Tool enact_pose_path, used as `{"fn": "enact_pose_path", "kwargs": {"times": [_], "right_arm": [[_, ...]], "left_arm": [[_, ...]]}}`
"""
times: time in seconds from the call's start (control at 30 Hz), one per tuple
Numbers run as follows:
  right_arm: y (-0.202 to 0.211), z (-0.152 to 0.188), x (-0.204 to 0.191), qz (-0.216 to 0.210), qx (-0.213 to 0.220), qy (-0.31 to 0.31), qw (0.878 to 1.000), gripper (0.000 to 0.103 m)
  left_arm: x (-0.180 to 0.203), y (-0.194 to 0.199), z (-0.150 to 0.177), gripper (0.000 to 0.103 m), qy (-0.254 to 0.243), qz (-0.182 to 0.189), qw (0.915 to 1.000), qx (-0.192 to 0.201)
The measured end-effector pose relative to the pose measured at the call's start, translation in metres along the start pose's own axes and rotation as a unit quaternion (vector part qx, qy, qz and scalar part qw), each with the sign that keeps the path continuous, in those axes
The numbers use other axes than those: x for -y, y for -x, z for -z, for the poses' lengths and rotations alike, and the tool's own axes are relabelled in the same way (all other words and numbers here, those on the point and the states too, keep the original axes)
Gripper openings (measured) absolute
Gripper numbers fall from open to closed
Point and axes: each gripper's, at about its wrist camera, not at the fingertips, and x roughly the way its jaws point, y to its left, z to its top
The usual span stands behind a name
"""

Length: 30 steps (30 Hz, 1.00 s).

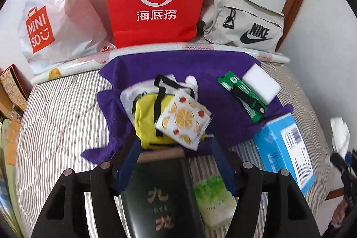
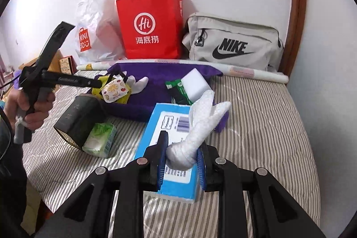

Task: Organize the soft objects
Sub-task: 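Carry the white glove over the purple towel with the right gripper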

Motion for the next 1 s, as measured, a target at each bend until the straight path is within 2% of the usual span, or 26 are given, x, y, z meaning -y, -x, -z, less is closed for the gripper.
{"fn": "enact_pose_path", "kwargs": {"times": [0.27,0.43,0.6,0.77,1.0], "right_arm": [[-0.008,-0.016,0.002,-0.008,0.014,0.005,1.000,0.024],[-0.017,-0.029,0.002,-0.018,0.021,0.017,0.999,0.024],[-0.032,-0.046,0.002,-0.048,0.025,0.021,0.998,0.024],[-0.055,-0.061,0.000,-0.085,0.017,0.023,0.996,0.024],[-0.101,-0.076,-0.005,-0.113,-0.021,0.030,0.993,0.024]], "left_arm": [[0.015,0.029,0.035,0.064,-0.014,-0.005,0.9997,0.019],[0.031,0.045,0.059,0.064,-0.033,0.006,0.9988,0.036],[0.048,0.048,0.078,0.064,-0.050,0.014,0.9980,0.037],[0.041,0.058,0.086,0.064,-0.036,0.006,0.9980,0.052],[0.022,0.070,0.095,0.064,-0.017,-0.020,0.9972,0.070]]}}
